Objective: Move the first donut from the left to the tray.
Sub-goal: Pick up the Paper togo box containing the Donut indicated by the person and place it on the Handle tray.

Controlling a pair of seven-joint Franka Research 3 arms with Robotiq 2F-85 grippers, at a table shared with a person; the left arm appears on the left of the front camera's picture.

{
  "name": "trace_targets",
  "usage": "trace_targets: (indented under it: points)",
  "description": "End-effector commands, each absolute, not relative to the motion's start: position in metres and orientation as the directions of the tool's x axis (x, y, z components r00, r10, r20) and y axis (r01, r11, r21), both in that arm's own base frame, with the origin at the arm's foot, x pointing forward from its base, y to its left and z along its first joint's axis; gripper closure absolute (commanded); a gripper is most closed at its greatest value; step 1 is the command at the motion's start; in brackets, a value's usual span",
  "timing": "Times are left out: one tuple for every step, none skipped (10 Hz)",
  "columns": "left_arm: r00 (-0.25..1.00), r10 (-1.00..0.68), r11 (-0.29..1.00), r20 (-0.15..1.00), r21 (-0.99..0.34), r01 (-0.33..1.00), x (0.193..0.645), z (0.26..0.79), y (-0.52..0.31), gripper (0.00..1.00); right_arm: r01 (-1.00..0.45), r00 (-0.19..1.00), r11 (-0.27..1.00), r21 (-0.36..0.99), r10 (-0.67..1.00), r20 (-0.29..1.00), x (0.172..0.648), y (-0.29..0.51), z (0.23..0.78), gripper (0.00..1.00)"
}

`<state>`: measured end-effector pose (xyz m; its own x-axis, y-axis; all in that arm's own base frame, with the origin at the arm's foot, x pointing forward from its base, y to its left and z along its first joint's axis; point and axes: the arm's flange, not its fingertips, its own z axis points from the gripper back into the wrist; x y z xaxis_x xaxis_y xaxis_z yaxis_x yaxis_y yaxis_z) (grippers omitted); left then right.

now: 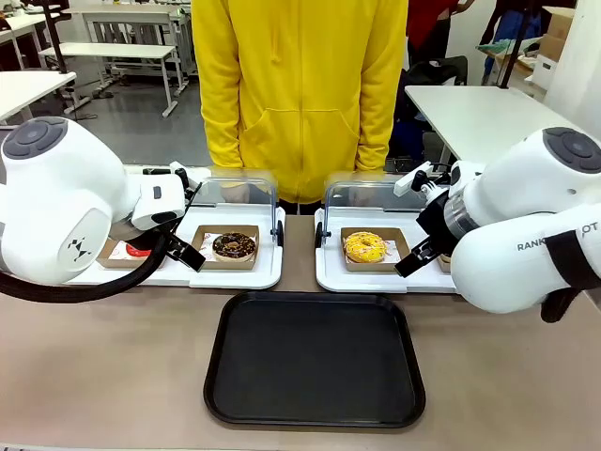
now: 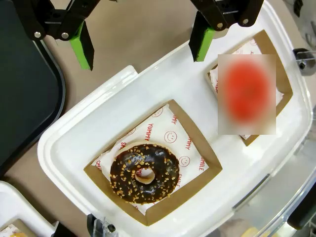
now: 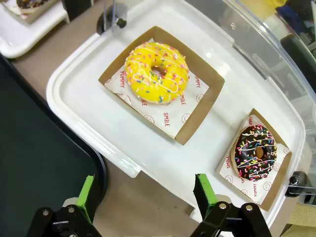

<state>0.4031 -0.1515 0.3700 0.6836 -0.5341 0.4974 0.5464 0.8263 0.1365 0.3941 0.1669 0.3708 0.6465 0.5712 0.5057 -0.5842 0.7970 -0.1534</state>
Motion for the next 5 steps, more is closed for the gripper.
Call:
trace_targets:
  points:
    - [0.683, -0.534, 0.826, 0.498, 0.137, 0.547, 0.403, 0.370, -0.151, 0.00, -0.584, 0.647, 0.797, -0.153, 0.570, 0.506, 0.394, 0.167, 0.371, 0.00]
    - [0.683, -0.534, 0.826, 0.498, 0.137, 0.547, 0.403, 0.370, -0.151, 0.00, -0.584, 0.647, 0.797, -0.153, 0.570, 0.506, 0.394, 0.167, 0.371, 0.00]
    - [0.683, -0.534, 0.826, 0.498, 0.137, 0.547, 0.403, 0.370, -0.151, 0.00, -0.584, 0.647, 0.797, -0.153, 0.570, 0.506, 0.394, 0.167, 0.371, 0.00]
    - [0.684, -0.534, 0.826, 0.497, 0.136, 0.546, 0.403, 0.370, -0.151, 0.00, -0.584, 0.647, 0.797, -0.153, 0.570, 0.506, 0.394, 0.167, 0.371, 0.00]
    - [0.667, -0.528, 0.796, 0.525, 0.032, 0.605, 0.413, 0.399, -0.148, 0.00, -0.584, 0.647, 0.797, -0.153, 0.571, 0.506, 0.394, 0.167, 0.371, 0.00]
